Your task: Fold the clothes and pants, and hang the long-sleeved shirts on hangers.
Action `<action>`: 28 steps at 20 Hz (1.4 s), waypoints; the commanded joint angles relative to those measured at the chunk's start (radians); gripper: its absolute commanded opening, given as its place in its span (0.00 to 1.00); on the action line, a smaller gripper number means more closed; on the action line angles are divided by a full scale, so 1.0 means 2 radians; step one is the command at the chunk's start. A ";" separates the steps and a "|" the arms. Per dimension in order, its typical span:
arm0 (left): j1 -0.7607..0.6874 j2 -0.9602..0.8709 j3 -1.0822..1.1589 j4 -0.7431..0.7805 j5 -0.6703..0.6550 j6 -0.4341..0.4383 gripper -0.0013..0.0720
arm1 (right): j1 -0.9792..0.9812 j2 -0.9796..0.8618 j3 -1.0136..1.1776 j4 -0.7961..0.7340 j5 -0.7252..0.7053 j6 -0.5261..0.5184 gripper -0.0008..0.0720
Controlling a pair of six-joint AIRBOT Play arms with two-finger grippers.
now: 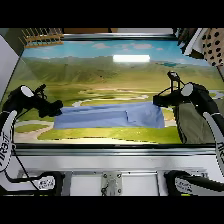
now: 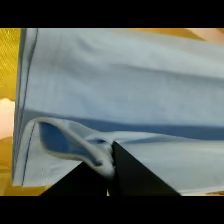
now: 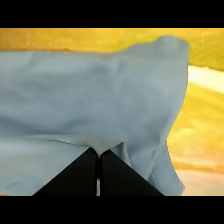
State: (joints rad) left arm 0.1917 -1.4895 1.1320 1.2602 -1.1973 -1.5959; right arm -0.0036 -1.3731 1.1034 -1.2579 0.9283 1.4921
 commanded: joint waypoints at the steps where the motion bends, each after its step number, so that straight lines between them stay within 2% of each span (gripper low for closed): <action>1: -0.002 -0.041 0.046 -0.027 0.008 -0.001 0.51 | 0.000 -0.015 0.002 0.073 -0.110 -0.001 0.33; 2: 0.001 -0.042 0.058 -0.047 0.016 -0.001 0.81 | 0.000 -0.014 0.003 0.088 -0.132 -0.001 0.81; 3: 0.006 -0.040 0.071 -0.066 0.018 0.000 0.80 | -0.002 -0.011 0.007 0.095 -0.139 -0.001 0.96; 5: 0.014 -0.020 0.091 -0.081 0.018 0.000 0.80 | -0.021 0.003 0.013 0.094 -0.122 -0.016 0.96; 6: 0.015 -0.002 0.091 -0.077 0.018 0.003 0.80 | -0.038 0.012 0.013 0.095 -0.096 -0.047 0.96; 8: 0.014 0.039 0.065 -0.077 0.023 0.014 0.80 | -0.081 0.016 0.012 0.095 -0.012 -0.104 0.96; 9: 0.009 0.058 0.044 -0.077 0.025 0.014 0.76 | -0.105 0.014 0.006 0.095 0.029 -0.124 0.96; 11: -0.005 0.095 -0.013 -0.077 0.049 0.014 0.12 | -0.152 0.006 -0.017 0.095 0.075 -0.144 0.97; 12: -0.018 0.112 -0.044 -0.078 0.069 0.014 0.03 | -0.175 0.000 -0.033 0.095 0.080 -0.146 0.97; 14: -0.045 0.135 -0.095 -0.082 0.099 0.014 0.03 | -0.207 -0.020 -0.064 0.115 0.081 -0.147 0.97; 17: -0.091 0.142 -0.137 -0.082 0.123 0.012 0.03 | -0.217 -0.064 -0.083 0.176 0.081 -0.179 0.97; 20: -0.133 0.122 -0.132 -0.082 0.120 0.012 0.03 | -0.196 -0.103 -0.084 0.253 0.080 -0.214 0.97; 24: -0.181 0.077 -0.088 -0.082 0.114 0.012 0.03 | -0.152 -0.130 -0.083 0.313 0.072 -0.223 0.97; 25: -0.192 0.067 -0.076 -0.082 0.114 0.012 0.03 | -0.142 -0.132 -0.083 0.321 0.067 -0.223 0.93; 28: -0.220 0.036 -0.042 -0.082 0.115 0.012 0.03 | -0.127 -0.131 -0.083 0.327 0.046 -0.223 0.47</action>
State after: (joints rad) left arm -0.1925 -1.3632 0.9909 1.0954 -0.9688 -1.5719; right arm -0.2909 -1.6249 0.9363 -0.6575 1.0550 1.0569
